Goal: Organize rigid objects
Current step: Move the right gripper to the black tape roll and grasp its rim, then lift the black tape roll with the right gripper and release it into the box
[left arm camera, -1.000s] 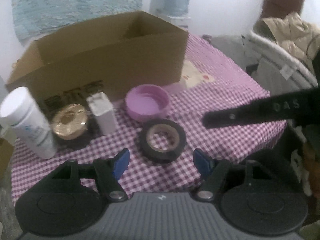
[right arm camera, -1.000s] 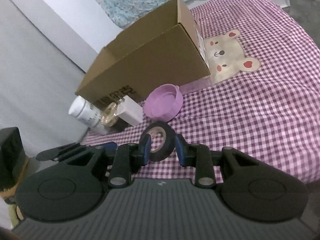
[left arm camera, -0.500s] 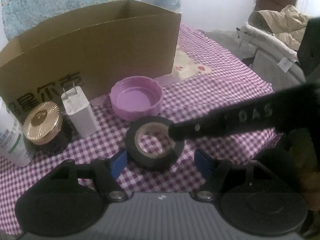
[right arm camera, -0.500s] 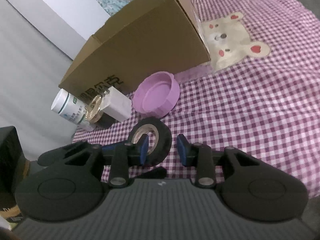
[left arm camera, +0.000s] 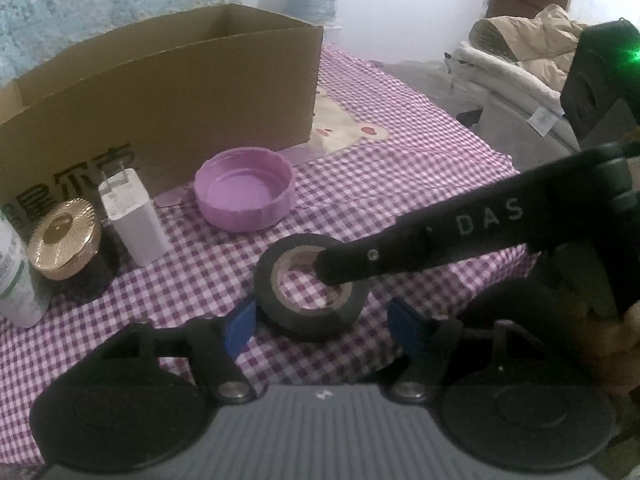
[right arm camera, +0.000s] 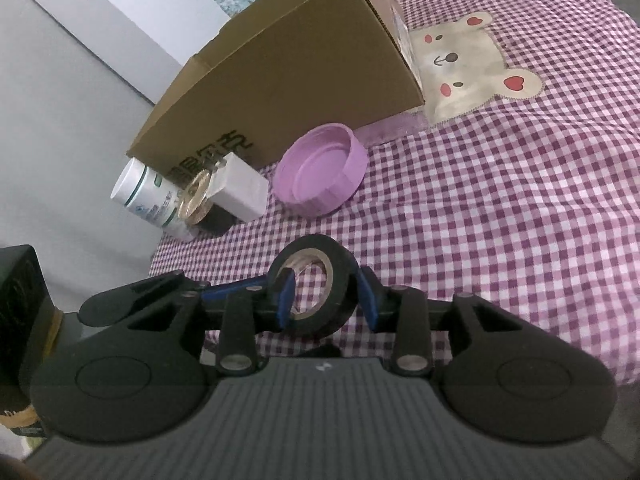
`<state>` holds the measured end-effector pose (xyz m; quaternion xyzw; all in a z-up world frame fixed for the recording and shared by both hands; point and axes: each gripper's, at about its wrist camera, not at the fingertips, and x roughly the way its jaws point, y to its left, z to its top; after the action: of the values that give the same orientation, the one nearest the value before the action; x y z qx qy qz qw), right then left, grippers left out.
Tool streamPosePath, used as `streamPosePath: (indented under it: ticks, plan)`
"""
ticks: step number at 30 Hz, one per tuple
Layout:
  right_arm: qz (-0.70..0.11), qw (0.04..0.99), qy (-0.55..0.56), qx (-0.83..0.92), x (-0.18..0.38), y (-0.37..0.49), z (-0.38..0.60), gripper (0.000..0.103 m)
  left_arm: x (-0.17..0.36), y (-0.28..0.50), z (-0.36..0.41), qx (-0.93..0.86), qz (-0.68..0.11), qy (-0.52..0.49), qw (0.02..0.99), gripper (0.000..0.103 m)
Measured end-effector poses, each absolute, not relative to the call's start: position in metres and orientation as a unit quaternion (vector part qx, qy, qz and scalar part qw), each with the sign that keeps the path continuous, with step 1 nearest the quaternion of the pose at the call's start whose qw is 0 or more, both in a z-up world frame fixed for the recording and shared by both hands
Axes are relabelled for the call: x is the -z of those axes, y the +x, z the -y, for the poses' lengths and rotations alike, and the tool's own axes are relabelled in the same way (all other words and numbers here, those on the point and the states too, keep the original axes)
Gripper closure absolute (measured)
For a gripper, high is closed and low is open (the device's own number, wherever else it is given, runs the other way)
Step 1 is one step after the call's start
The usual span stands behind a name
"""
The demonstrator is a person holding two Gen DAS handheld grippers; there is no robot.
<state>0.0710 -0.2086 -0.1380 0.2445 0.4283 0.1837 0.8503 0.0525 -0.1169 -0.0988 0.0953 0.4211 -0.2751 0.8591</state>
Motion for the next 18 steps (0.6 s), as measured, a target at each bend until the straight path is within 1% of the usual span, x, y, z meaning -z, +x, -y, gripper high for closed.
streamPosePath:
  ticks: [10, 12, 13, 15, 17, 18]
  plan:
    - [-0.421, 0.872, 0.187, -0.167, 0.132, 0.071, 0.194, 0.071, 0.102, 0.054, 0.126, 0.258, -0.406, 0.145, 0.865, 0.033]
    - [-0.42, 0.876, 0.17, -0.166, 0.131, 0.07, 0.189, 0.072, 0.101, 0.053, 0.129, 0.258, -0.401, 0.148, 0.866, 0.037]
    - [-0.419, 0.878, 0.161, -0.167, 0.131, 0.07, 0.187, 0.073, 0.102, 0.052, 0.128, 0.257, -0.402, 0.144, 0.867, 0.037]
    - [-0.416, 0.883, 0.14, -0.166, 0.13, 0.068, 0.182, 0.075, 0.102, 0.054, 0.127, 0.253, -0.402, 0.138, 0.869, 0.037]
    - [-0.413, 0.888, 0.122, -0.161, 0.129, 0.067, 0.178, 0.081, 0.103, 0.051, 0.127, 0.249, -0.397, 0.136, 0.873, 0.037]
    - [-0.412, 0.889, 0.121, -0.159, 0.129, 0.067, 0.179, 0.082, 0.103, 0.051, 0.128, 0.247, -0.396, 0.136, 0.874, 0.037]
